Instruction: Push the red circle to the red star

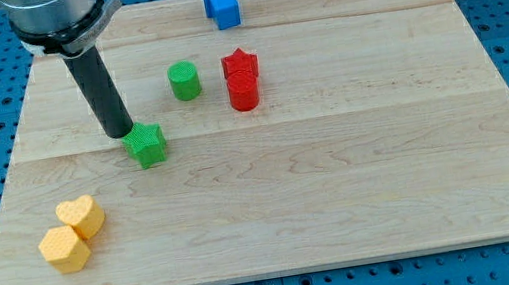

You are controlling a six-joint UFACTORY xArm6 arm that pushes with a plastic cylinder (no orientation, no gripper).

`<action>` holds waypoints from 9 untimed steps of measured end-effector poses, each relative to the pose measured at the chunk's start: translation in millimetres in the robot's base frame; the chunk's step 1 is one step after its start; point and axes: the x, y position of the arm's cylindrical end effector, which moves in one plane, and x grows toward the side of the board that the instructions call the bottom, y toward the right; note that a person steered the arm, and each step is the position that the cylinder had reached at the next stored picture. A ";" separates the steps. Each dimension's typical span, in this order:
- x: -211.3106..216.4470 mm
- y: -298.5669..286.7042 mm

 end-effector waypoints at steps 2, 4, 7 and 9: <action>-2.2 29.9; -17.5 138.9; -14.0 205.4; -29.4 278.5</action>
